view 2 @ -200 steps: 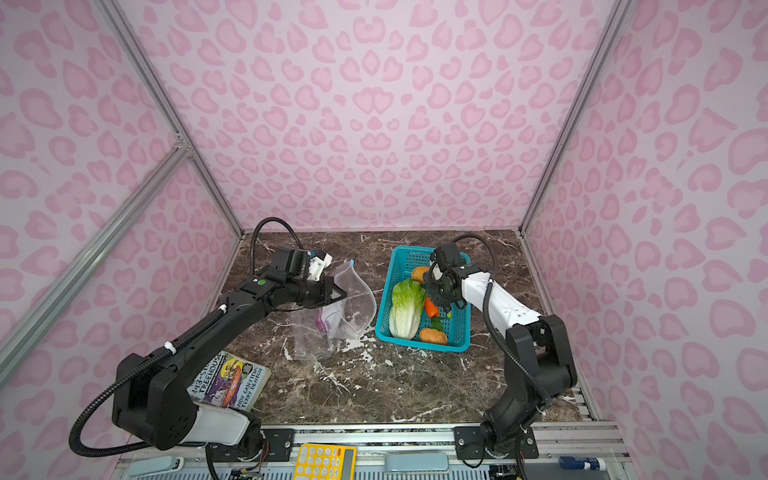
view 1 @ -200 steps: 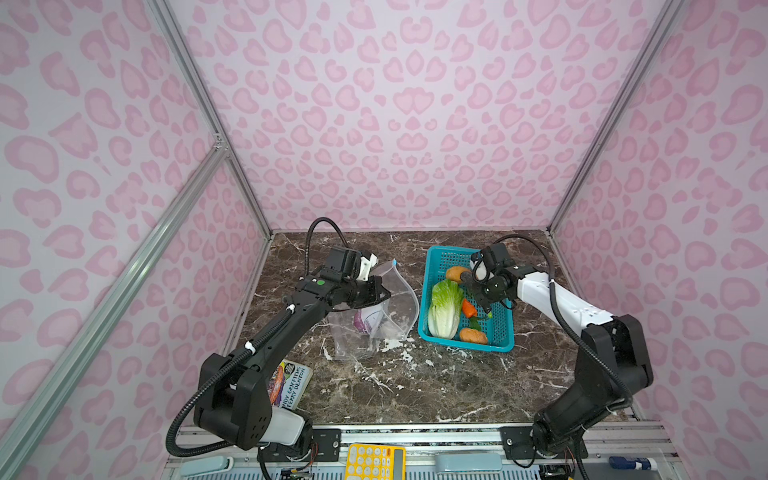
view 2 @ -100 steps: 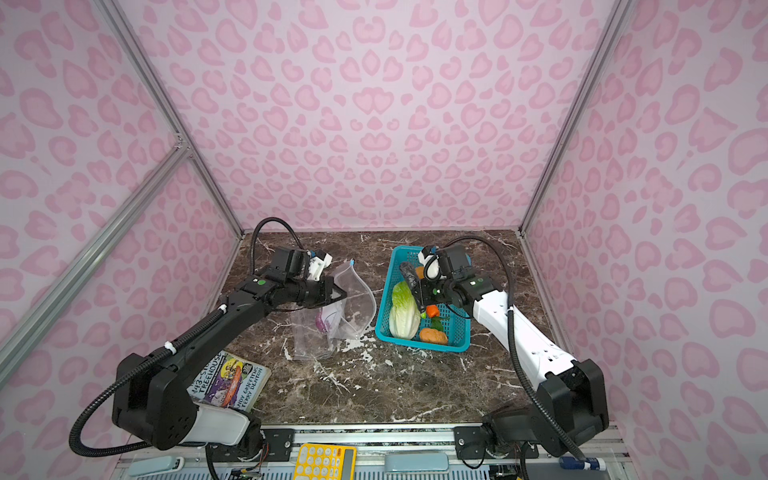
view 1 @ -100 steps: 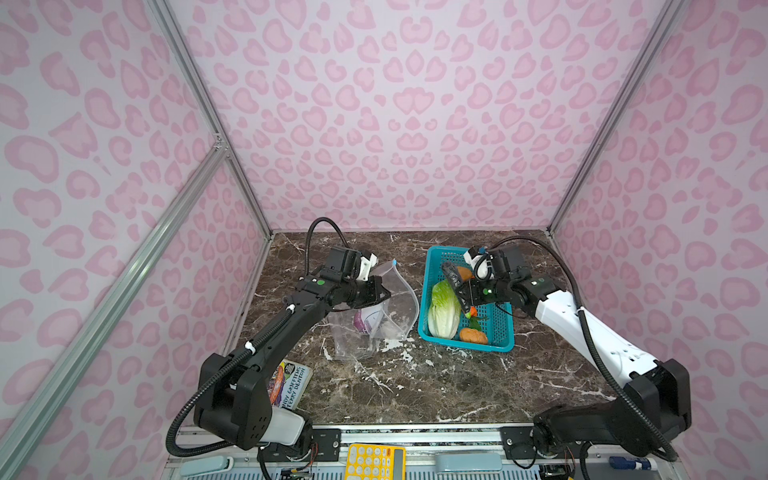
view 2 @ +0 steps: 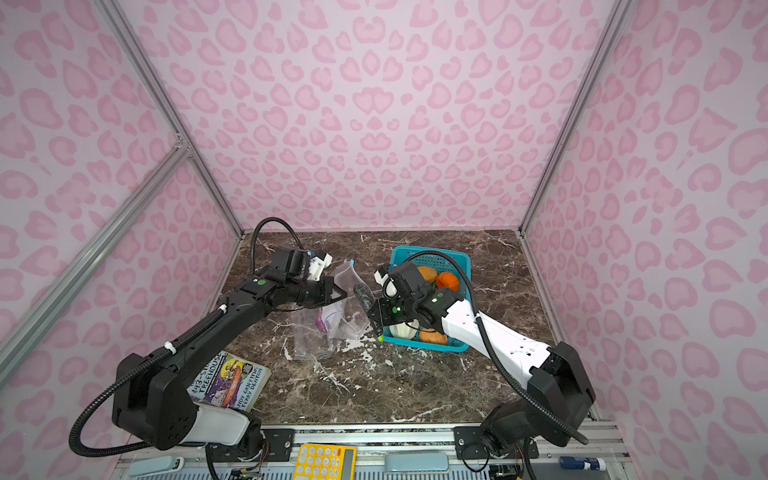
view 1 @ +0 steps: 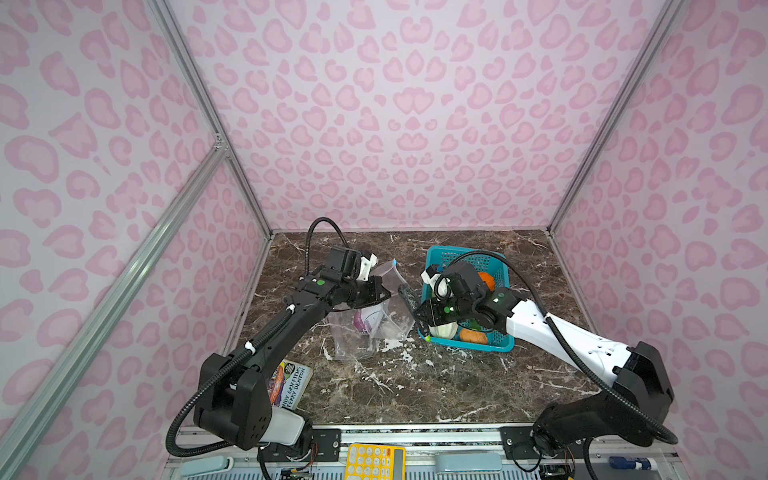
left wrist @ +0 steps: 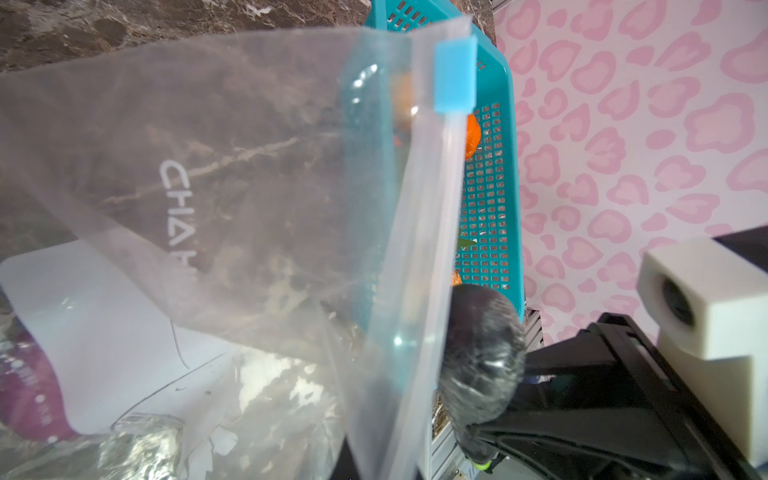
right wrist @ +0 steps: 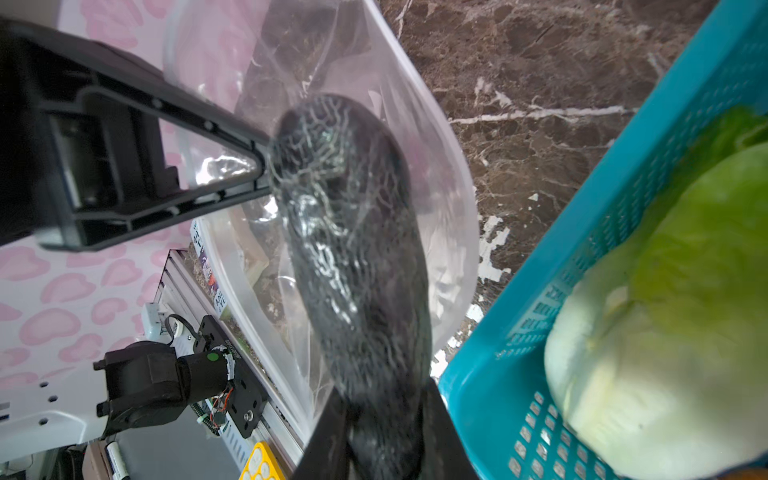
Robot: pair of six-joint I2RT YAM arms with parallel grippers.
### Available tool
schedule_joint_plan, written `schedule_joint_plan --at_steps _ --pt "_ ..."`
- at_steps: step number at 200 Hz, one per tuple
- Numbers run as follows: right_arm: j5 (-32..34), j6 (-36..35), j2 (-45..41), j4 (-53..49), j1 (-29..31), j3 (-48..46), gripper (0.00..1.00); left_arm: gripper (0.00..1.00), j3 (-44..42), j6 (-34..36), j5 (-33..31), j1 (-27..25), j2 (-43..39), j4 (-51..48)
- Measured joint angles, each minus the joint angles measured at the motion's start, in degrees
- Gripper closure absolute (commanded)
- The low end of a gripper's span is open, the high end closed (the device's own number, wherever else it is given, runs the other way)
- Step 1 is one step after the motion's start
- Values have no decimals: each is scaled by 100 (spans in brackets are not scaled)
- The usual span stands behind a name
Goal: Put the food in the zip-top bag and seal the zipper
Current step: 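Lift the eggplant and carry it over the bag with the right gripper, then lower the eggplant into the bag and open the right gripper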
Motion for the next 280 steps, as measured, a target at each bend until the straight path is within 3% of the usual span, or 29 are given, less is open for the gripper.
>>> schedule_joint_plan --at_steps 123,183,214,240,269,280 --pt "190 1128 1069 625 114 702 100 97 -39 -33 -168 -201 -74 28" --pt "1080 1438 1233 876 634 682 100 97 -42 -63 -166 -260 -74 46" --pt "1604 1429 1370 793 894 682 87 97 -42 -63 -173 -251 -96 46" --pt "1829 1416 1412 739 938 682 60 97 -42 -63 -175 -251 -114 46" --pt "1958 1401 1397 769 964 662 40 97 -42 -61 -190 -238 -114 46" --pt "2000 1392 1344 789 968 608 37 97 -42 -61 -192 -236 -116 39"
